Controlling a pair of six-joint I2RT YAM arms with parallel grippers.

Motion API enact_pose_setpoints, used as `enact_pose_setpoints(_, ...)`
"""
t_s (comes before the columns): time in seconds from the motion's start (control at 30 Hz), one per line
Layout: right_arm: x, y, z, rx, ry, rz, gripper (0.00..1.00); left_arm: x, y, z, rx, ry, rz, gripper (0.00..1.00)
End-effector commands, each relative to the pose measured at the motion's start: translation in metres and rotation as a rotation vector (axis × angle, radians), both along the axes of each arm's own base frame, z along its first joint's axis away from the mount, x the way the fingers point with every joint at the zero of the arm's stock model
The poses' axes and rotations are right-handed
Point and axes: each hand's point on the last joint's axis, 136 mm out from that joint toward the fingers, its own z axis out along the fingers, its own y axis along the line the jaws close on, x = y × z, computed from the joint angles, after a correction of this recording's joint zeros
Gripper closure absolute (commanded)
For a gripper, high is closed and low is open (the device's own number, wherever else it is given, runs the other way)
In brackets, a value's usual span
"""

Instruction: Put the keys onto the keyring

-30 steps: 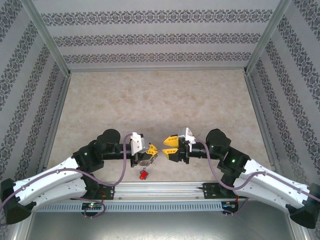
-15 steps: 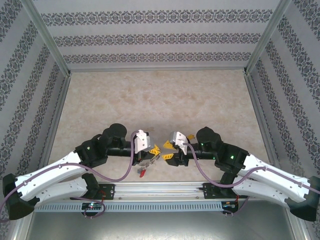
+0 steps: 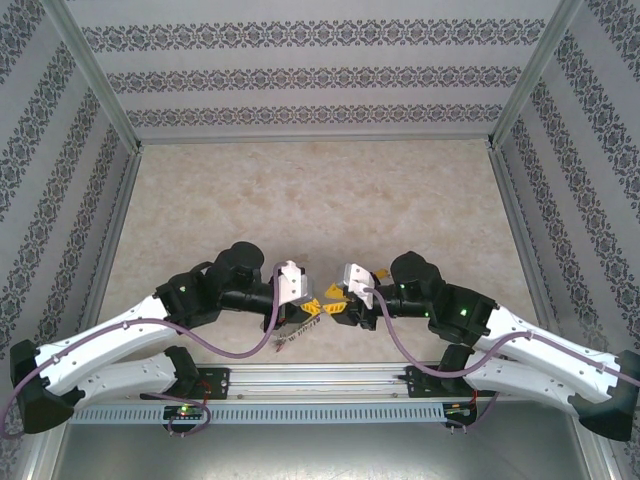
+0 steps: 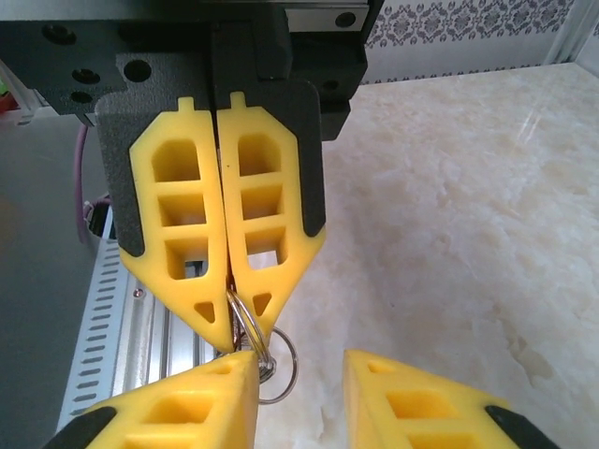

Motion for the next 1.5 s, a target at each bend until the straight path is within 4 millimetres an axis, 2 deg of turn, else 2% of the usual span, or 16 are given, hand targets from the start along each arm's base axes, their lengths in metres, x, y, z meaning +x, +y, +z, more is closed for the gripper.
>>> enact_pose_setpoints(0.0,-0.009,0.005,0.014,0.028,-0.017,0.058,0.71,-0.009,-0.002,0.013,-0.019,-0.02,-0.05,1.0)
enact_pose_setpoints(0.33,-0.014,0.011,0.015,0.041,-0.001,0.097,0.81,-0.008,-0.004,0.011,-0.012,-0.012,-0.053,1.0)
enact_pose_setpoints(0.4,-0.016,0.012,0.014,0.039,0.0,0.109,0.85,-0.008,-0.004,0.011,-0.014,-0.013,-0.053,1.0)
enact_pose_setpoints(0.53,-0.021,0.015,0.011,0.037,0.001,0.135,1.0,-0.007,-0.005,0.012,-0.02,-0.014,-0.045,1.0)
enact_pose_setpoints(0.67,-0.026,0.014,0.012,0.045,-0.008,0.153,1.0,-0.005,-0.005,0.013,-0.032,-0.018,-0.036,1.0)
enact_pose_setpoints(0.83,-0.025,0.004,0.026,0.115,-0.05,0.113,1.0,-0.002,-0.004,0.014,-0.051,-0.034,-0.008,0.99)
enact_pose_setpoints(1.0,-0.022,-0.008,0.047,0.231,-0.055,0.077,1.0,-0.002,0.002,0.024,-0.137,-0.066,0.025,0.8)
enact_pose_setpoints(1.33,-0.017,-0.007,0.055,0.332,-0.015,0.064,1.0,-0.004,0.001,0.044,-0.257,-0.095,0.03,0.68)
enact_pose_setpoints(1.47,-0.017,-0.007,0.054,0.351,-0.003,0.062,1.0,-0.005,0.0,0.052,-0.3,-0.106,0.023,0.67)
